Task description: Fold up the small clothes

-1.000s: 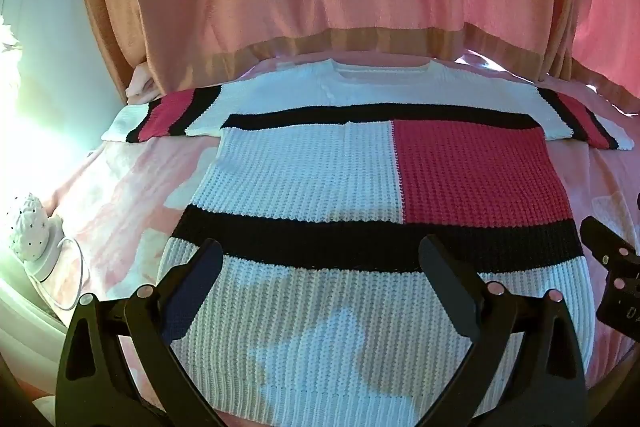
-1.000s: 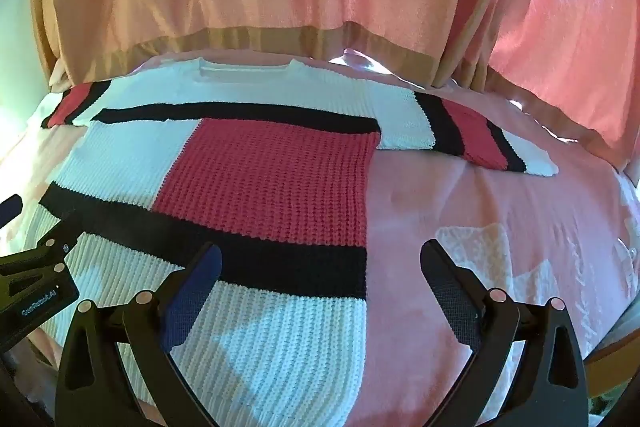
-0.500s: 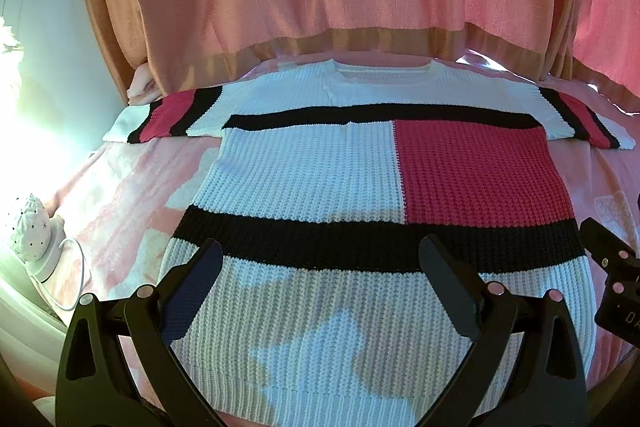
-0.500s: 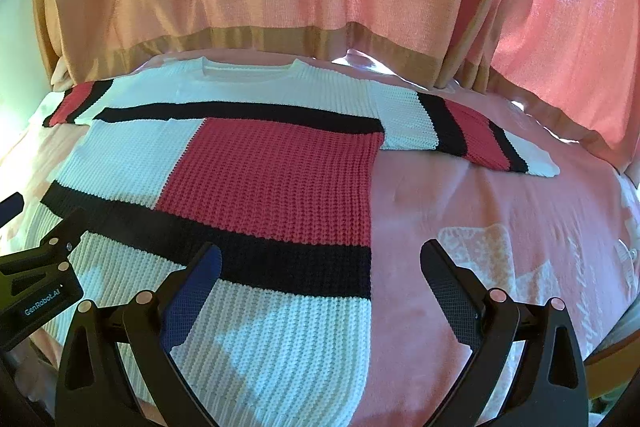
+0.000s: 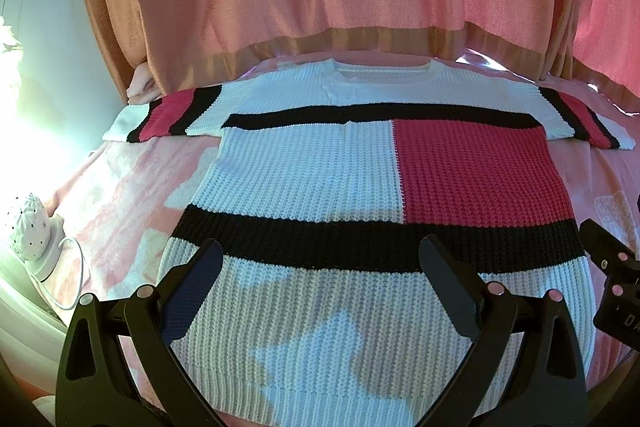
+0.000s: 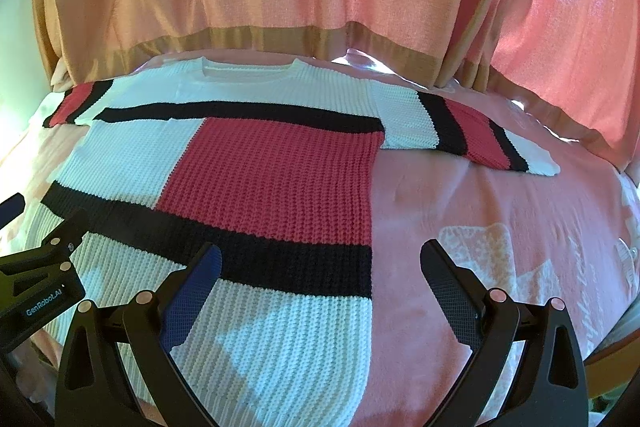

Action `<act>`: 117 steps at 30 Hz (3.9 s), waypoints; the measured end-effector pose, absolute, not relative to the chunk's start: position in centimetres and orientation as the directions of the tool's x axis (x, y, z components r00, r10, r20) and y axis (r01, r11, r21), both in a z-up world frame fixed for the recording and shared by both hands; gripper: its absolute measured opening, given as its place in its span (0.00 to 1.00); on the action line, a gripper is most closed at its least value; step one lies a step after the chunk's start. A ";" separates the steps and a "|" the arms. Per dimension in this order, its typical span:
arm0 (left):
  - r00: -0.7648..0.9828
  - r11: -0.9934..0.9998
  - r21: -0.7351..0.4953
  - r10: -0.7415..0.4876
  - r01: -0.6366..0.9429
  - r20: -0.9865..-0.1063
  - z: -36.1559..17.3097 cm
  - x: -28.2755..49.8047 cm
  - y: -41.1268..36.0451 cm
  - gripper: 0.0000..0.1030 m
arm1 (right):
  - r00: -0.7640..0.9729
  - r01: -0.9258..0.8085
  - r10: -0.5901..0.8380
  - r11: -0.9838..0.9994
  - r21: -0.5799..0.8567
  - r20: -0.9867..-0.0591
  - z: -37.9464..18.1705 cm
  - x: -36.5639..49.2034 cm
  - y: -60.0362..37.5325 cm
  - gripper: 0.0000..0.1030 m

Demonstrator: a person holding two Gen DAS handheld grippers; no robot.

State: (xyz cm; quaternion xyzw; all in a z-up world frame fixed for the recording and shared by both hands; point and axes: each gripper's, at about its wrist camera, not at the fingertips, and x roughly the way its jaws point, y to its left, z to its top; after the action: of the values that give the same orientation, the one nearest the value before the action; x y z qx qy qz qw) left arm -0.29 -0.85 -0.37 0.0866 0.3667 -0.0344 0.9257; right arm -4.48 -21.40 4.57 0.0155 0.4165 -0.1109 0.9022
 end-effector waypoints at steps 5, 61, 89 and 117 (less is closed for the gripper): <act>0.723 0.984 0.125 -0.009 0.131 -0.691 -0.5 -0.3 -0.9 0.94 | 0.629 0.214 -0.186 0.975 -0.062 -0.755 4.5 -4.4 -21.3 0.95; 0.735 0.979 0.092 -0.075 0.184 -0.674 3.2 1.2 -2.4 0.95 | 0.688 0.264 -0.210 0.964 -0.030 -0.695 10.6 -1.7 -29.9 0.95; 0.676 0.965 0.032 -0.159 0.261 -0.720 1.0 9.9 -7.5 0.95 | 0.506 0.776 -0.304 0.569 0.272 -0.807 -4.7 5.2 -68.5 0.08; 0.697 0.982 -0.135 -0.187 0.129 -0.692 3.9 11.6 2.0 0.95 | 0.663 -0.243 0.389 0.920 0.307 -0.639 12.7 20.5 -17.6 0.30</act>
State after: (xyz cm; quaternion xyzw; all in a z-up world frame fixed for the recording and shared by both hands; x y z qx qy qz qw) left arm 11.64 2.05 3.94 -0.0381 0.3794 -0.0860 0.9204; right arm 20.48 -17.61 12.66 0.0981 0.3714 0.1743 0.9067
